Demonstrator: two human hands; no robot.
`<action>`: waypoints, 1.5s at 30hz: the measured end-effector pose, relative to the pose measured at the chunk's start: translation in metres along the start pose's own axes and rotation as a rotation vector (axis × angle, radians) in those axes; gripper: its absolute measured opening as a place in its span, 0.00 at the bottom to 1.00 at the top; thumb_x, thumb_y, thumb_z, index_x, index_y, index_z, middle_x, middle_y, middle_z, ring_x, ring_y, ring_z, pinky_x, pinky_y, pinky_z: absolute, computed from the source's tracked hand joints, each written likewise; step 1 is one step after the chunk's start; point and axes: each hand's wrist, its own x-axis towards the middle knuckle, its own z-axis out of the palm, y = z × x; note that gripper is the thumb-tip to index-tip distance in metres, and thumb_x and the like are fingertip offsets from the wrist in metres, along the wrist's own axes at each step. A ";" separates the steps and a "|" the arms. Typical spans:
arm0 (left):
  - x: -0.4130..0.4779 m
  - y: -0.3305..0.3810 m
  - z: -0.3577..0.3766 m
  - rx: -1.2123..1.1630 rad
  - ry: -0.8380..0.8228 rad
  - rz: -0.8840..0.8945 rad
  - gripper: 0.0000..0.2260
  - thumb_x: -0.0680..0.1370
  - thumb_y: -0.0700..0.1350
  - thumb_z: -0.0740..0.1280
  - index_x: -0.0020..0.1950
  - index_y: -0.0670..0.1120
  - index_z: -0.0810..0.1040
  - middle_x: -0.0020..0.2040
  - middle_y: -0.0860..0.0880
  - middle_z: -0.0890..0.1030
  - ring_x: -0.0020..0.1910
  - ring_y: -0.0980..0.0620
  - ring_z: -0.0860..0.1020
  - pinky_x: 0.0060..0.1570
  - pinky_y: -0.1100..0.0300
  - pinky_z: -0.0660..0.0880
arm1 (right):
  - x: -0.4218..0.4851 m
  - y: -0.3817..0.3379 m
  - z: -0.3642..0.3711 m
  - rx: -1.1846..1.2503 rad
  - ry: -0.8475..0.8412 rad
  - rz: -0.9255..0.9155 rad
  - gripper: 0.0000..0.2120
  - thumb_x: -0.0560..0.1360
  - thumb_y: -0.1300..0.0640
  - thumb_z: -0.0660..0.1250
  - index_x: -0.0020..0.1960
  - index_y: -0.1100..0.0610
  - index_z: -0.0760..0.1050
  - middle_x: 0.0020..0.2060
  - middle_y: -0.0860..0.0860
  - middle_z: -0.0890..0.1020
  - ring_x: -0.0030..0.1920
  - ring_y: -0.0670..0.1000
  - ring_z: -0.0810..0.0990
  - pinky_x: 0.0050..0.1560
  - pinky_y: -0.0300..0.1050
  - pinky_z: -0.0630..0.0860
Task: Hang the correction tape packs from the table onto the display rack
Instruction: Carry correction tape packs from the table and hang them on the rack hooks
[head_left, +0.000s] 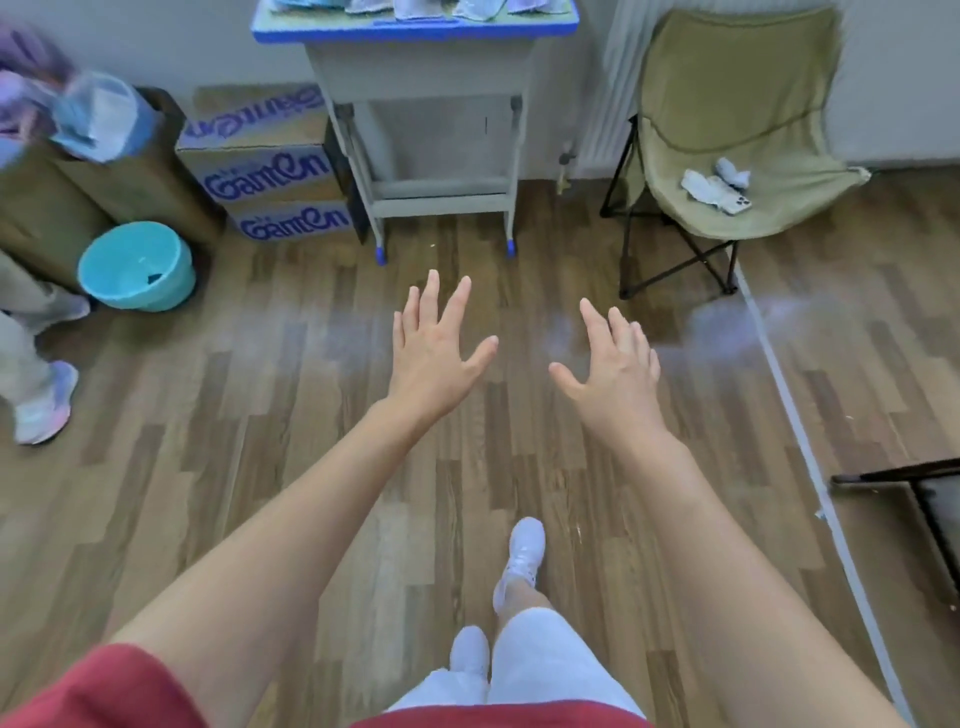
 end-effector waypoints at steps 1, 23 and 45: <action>0.013 -0.006 -0.005 0.000 0.013 -0.019 0.30 0.80 0.56 0.59 0.78 0.54 0.50 0.79 0.48 0.44 0.77 0.47 0.42 0.74 0.49 0.41 | 0.016 -0.009 0.002 -0.001 -0.003 -0.019 0.33 0.78 0.48 0.61 0.78 0.49 0.48 0.77 0.56 0.52 0.76 0.58 0.47 0.73 0.57 0.46; 0.419 -0.037 -0.090 -0.087 0.167 -0.161 0.30 0.80 0.56 0.59 0.78 0.53 0.49 0.79 0.48 0.43 0.77 0.47 0.42 0.74 0.50 0.41 | 0.452 -0.133 -0.049 -0.044 0.046 -0.201 0.33 0.78 0.48 0.62 0.78 0.50 0.49 0.76 0.57 0.54 0.76 0.58 0.49 0.73 0.57 0.49; 0.843 -0.087 -0.165 -0.051 0.163 -0.142 0.31 0.80 0.57 0.60 0.78 0.52 0.50 0.79 0.47 0.46 0.77 0.47 0.44 0.74 0.50 0.44 | 0.867 -0.257 -0.081 -0.046 0.103 -0.110 0.35 0.77 0.48 0.63 0.77 0.50 0.50 0.76 0.58 0.54 0.74 0.60 0.53 0.71 0.56 0.53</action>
